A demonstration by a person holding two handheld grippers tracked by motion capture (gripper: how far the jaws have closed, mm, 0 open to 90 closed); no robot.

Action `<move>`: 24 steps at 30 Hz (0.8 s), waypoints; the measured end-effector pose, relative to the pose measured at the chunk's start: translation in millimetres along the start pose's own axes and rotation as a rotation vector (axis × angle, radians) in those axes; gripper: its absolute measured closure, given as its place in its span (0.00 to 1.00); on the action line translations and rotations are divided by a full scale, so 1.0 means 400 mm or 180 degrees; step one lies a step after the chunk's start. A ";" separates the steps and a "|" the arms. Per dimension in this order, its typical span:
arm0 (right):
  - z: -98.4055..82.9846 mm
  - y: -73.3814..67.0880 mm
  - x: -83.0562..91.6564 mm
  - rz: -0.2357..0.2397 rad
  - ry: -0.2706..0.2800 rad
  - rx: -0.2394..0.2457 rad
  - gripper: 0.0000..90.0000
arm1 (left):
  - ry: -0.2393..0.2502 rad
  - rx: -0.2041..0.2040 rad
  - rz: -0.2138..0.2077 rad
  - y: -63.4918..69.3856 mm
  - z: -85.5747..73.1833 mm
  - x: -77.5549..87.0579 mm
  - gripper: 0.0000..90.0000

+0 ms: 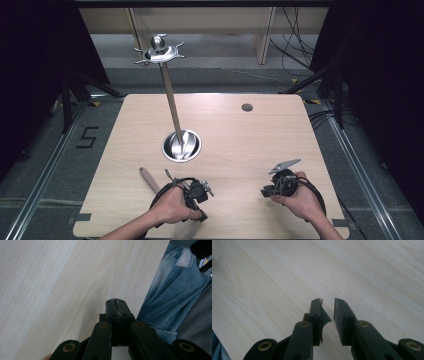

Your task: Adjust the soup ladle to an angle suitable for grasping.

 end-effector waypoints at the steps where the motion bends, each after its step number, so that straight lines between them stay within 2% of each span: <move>1: 0.000 0.000 0.000 0.0004 0.0001 0.0000 0.85 | -0.0026 -0.0012 0.0005 -0.002 -0.008 0.004 0.99; 2: 0.000 0.000 0.000 0.0006 0.0007 0.0004 0.85 | -0.0002 0.0026 0.0012 -0.004 -0.017 0.009 0.99; 4: 0.000 0.000 0.000 0.0006 0.0009 0.0004 0.85 | -0.0023 0.0012 0.0015 -0.008 -0.027 0.015 0.99; 5: 0.000 0.001 0.000 -0.0002 0.0011 -0.0004 0.84 | 0.0056 0.0070 0.0018 -0.010 -0.033 0.023 0.99; 8: 0.004 0.005 -0.002 -0.0013 0.0059 0.0042 0.83 | 0.0093 0.0072 0.0072 -0.019 -0.040 0.040 0.96; 9: 0.004 0.006 -0.001 -0.0014 0.0067 0.0042 0.83 | 0.0182 0.0106 0.0089 -0.022 -0.041 0.048 0.96; 11: 0.006 0.007 0.000 -0.0012 0.0103 0.0023 0.82 | 0.0435 0.0221 0.0156 -0.038 -0.044 0.093 0.88; 12: 0.002 0.005 0.004 -0.0014 0.0042 -0.0054 0.82 | 0.0563 0.0323 0.0191 -0.047 -0.044 0.112 0.85; 13: 0.006 0.011 0.002 -0.0024 0.0096 -0.0002 0.81 | 0.0563 0.0323 0.0191 -0.047 -0.044 0.112 0.81; 14: 0.003 0.009 0.005 -0.0020 0.0060 -0.0073 0.80 | 0.0769 0.0470 0.0381 -0.085 -0.053 0.152 0.77; 15: 0.003 0.009 0.005 -0.0020 0.0060 -0.0073 0.80 | 0.0769 0.0470 0.0381 -0.085 -0.053 0.152 0.74; 16: 0.004 0.012 0.004 -0.0031 0.0088 -0.0080 0.80 | 0.0805 0.0565 0.0445 -0.105 -0.064 0.173 0.74; 17: 0.008 0.019 0.002 -0.0038 0.0153 -0.0032 0.78 | 0.0861 0.0685 0.0506 -0.125 -0.077 0.192 0.64; 18: 0.004 0.014 0.005 -0.0026 0.0106 -0.0119 0.78 | 0.1034 0.1024 0.0637 -0.162 -0.100 0.219 0.61; 19: 0.005 0.019 0.003 -0.0042 0.0143 -0.0072 0.78 | 0.1122 0.1172 0.0733 -0.181 -0.111 0.229 0.59; 20: 0.006 0.021 0.003 -0.0024 0.0161 -0.0068 0.77 | 0.1138 0.1252 0.0796 -0.197 -0.127 0.237 0.58; 21: 0.006 0.021 0.003 -0.0024 0.0161 -0.0068 0.77 | 0.1138 0.1252 0.0796 -0.197 -0.127 0.237 0.56; 22: 0.005 0.024 0.002 -0.0040 0.0168 -0.0087 0.76 | 0.1204 0.1435 0.0813 -0.219 -0.152 0.246 0.54; 23: 0.005 0.024 0.002 -0.0040 0.0168 -0.0087 0.76 | 0.1204 0.1435 0.0813 -0.219 -0.152 0.246 0.53; 24: 0.006 0.028 0.001 -0.0044 0.0191 -0.0067 0.76 | 0.1210 0.1503 0.0829 -0.227 -0.165 0.249 0.53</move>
Point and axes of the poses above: each handheld gripper's, and its own axes: x roughly backward along the jaws, z roughly out of its top, y roughly to its right, the point moved 10 cm from there along -x, roughly forward along the jaws, and after that the axes turned 5 degrees about -z, right-handed, at the moved point
